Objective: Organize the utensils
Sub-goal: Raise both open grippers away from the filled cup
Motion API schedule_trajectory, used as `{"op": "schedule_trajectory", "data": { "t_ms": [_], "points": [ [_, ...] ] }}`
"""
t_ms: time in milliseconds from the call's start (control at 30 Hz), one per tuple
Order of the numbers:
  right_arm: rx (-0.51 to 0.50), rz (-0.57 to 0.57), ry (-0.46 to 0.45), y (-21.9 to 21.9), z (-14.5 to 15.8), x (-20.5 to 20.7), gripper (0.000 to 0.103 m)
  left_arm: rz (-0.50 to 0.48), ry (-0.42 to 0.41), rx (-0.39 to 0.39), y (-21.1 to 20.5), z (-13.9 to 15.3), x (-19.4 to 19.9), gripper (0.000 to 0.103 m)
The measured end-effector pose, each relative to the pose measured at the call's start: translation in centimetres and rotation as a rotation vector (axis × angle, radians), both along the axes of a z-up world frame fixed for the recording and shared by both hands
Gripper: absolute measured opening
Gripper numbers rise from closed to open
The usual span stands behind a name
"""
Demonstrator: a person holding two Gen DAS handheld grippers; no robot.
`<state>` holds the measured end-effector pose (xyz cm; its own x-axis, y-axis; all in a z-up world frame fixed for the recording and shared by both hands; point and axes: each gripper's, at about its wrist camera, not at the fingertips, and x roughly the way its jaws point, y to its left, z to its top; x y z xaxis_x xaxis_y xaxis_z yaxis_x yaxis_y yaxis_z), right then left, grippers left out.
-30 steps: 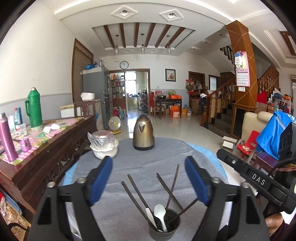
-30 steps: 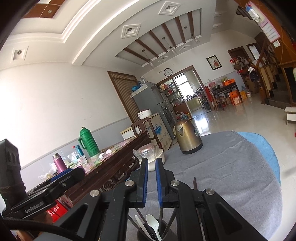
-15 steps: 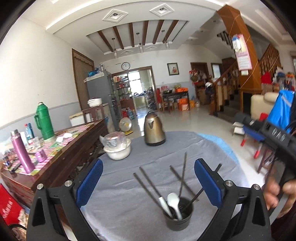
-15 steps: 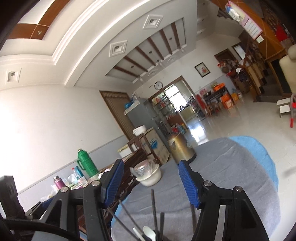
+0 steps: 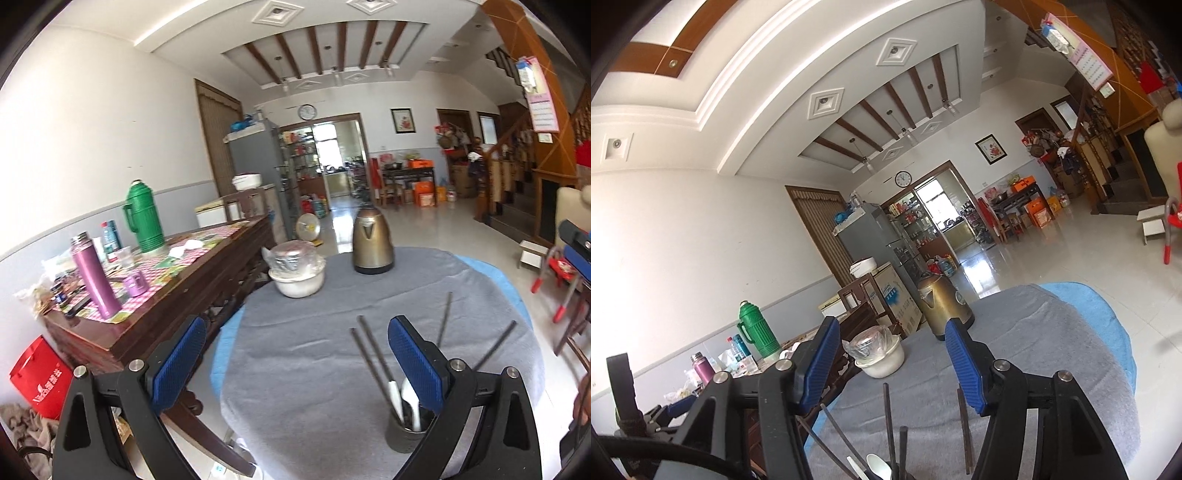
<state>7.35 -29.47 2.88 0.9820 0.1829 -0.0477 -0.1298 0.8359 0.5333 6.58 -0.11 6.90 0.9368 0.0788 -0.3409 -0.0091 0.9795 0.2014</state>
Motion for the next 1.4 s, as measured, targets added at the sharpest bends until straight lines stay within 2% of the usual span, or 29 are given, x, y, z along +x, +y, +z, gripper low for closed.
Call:
{"op": "schedule_trajectory", "data": {
  "t_ms": [400, 1133, 1400],
  "points": [
    [-0.097, 0.009, -0.012, 2.2, 0.7, -0.4, 0.063, 0.05, -0.037, 0.005, 1.1, 0.4, -0.3, 0.099],
    [-0.111, 0.013, 0.018, 2.8, 0.8, 0.0, 0.063, 0.058, -0.016, 0.003, 1.3, -0.1, 0.2, 0.099],
    [-0.128, 0.026, 0.032, 3.5, 1.1, 0.4, 0.063, 0.086, 0.001, -0.012, 2.6, -0.8, 0.6, 0.099]
  ]
}}
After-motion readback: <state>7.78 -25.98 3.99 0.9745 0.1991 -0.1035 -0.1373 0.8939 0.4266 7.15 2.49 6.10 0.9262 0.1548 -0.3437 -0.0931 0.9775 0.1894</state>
